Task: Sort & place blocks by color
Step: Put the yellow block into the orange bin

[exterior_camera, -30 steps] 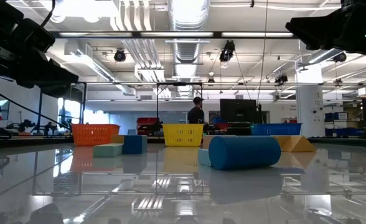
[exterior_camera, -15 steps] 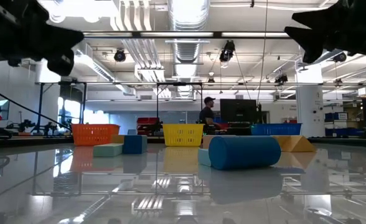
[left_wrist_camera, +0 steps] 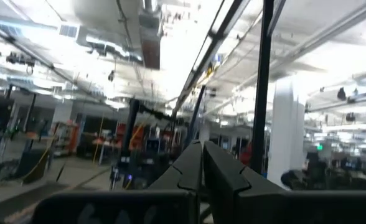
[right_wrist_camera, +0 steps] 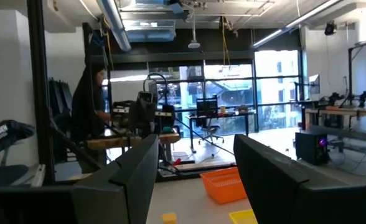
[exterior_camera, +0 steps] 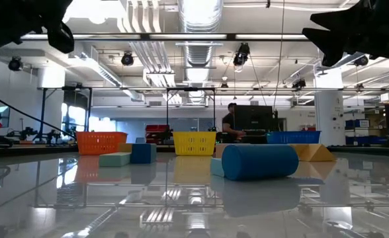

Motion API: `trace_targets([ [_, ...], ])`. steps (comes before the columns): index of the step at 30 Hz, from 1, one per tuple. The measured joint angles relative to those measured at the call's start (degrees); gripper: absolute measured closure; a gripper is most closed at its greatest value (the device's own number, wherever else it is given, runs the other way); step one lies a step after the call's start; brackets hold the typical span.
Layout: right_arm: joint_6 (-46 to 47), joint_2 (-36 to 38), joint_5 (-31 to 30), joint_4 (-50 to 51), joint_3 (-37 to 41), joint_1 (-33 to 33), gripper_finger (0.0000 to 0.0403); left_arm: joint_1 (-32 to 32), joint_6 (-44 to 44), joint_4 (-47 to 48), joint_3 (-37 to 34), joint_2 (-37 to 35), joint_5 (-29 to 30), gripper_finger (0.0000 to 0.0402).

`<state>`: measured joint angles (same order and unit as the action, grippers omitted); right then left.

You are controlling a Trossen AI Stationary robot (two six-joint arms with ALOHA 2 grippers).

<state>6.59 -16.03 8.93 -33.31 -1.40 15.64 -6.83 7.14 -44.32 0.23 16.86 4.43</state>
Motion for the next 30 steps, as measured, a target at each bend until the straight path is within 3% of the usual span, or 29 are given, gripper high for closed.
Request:
trace_targets([
  [5, -1.2, 0.0, 0.0, -0.4, 0.0, 0.0, 0.0202, 0.0, 0.0, -1.8, 1.0, 0.9, 0.9, 0.0402],
  [12, -2.0, 0.0, 0.0, -7.3, 0.0, 0.0, 0.0202, 0.0, 1.8, -1.8, 5.7, 6.5, 9.0, 0.0402],
  [18, -3.7, 0.0, -1.3, -10.0, 0.0, 0.0, 0.0202, 0.0, 11.0, -1.7, 10.5, 14.0, 18.3, 0.0402],
  [25, -4.3, -0.3, -2.9, -10.3, -3.4, 0.0, 0.0202, 0.0, 18.2, -1.4, 16.7, 26.5, 23.0, 0.0402],
  [30, -3.7, -0.3, -2.5, -8.1, -3.9, 0.0, 0.0202, 0.0, 22.6, 0.1, 22.2, 35.7, 23.3, 0.0402],
])
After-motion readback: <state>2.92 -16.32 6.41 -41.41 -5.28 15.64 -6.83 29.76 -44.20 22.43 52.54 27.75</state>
